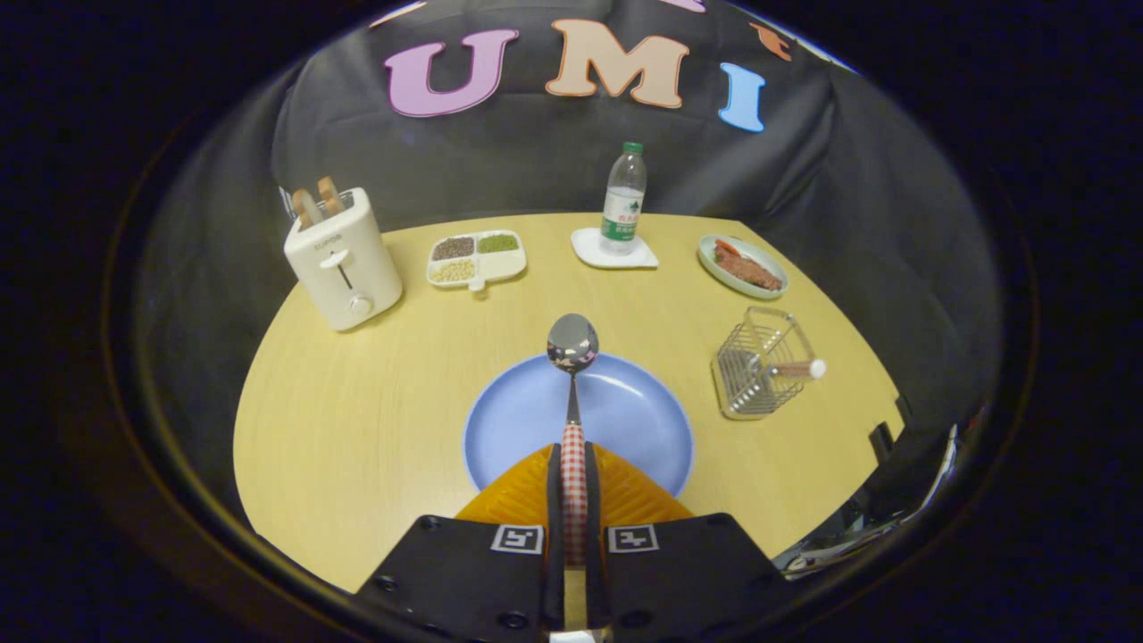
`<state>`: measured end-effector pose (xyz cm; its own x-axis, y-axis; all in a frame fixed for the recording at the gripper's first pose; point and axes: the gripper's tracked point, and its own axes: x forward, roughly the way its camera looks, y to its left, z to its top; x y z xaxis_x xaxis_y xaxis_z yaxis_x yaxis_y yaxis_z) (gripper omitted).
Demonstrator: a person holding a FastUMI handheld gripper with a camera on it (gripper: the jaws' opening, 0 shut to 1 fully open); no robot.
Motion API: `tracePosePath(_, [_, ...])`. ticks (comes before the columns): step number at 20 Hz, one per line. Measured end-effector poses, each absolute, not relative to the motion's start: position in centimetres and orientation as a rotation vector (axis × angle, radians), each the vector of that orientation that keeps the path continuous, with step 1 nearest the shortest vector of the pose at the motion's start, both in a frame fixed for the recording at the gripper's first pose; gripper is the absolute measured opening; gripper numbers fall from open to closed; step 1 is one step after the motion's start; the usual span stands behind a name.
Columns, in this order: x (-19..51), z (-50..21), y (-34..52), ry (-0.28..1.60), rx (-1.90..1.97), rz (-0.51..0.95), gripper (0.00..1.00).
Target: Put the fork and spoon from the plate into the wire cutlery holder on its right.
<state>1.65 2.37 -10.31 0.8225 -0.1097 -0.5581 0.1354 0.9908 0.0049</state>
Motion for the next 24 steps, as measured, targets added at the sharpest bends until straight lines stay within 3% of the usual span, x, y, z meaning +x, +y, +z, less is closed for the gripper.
tracePosePath(12, [3.1, -1.4, -7.2, 0.763, 0.164, -0.391, 0.12])
tracePosePath(24, [3.2, -4.4, -14.2, 1.162, 0.353, -0.503, 0.12])
